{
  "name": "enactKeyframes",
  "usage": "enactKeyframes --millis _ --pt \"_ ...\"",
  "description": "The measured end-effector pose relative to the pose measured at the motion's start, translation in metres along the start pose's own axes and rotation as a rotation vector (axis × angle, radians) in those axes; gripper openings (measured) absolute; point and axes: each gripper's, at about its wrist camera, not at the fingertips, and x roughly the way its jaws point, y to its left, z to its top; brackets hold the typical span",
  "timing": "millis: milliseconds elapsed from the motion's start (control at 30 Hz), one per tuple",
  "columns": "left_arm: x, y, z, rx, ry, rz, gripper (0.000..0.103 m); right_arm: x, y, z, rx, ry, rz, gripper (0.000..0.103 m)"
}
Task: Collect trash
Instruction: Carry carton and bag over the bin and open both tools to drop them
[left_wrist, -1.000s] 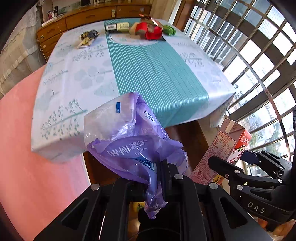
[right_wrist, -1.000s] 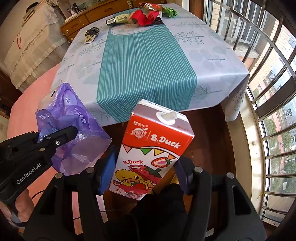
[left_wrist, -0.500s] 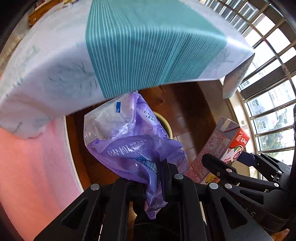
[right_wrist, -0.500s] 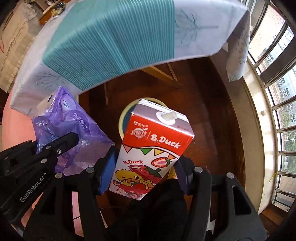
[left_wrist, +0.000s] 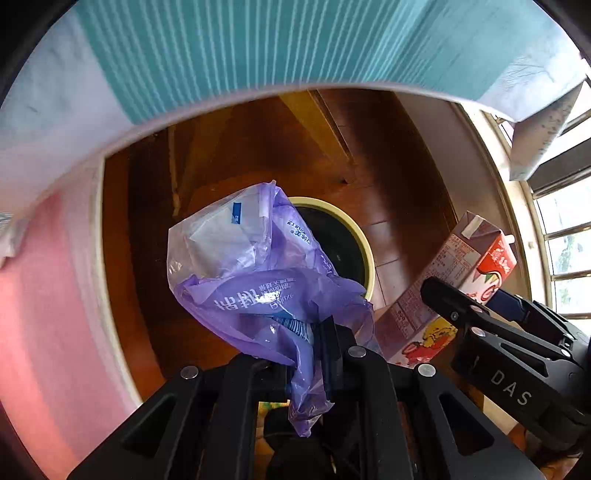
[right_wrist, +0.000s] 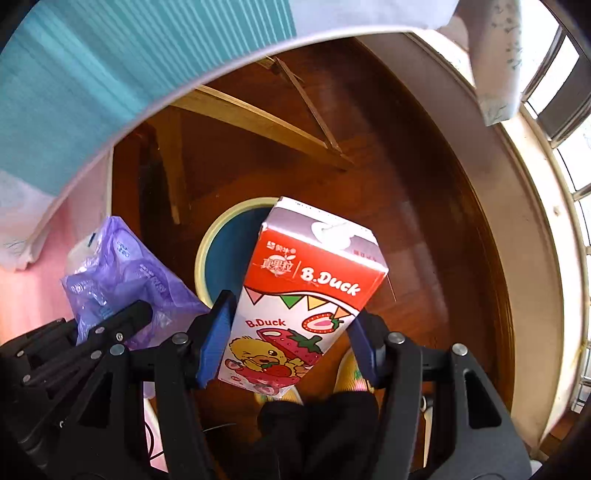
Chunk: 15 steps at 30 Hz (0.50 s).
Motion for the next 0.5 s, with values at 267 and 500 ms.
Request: enactKeyframes --millis 267,500 --pt "0.065 0.016 0.007 -0.024 0.008 -0.002 0.051 0.065 -0.002 0.014 -0.045 0.002 -0.014 0.056" --pt "0.091 0.049 0.009 -0.093 0.025 0.034 0.085 0.105 -0.006 0.015 -0.070 0.025 -0.025 0.056"
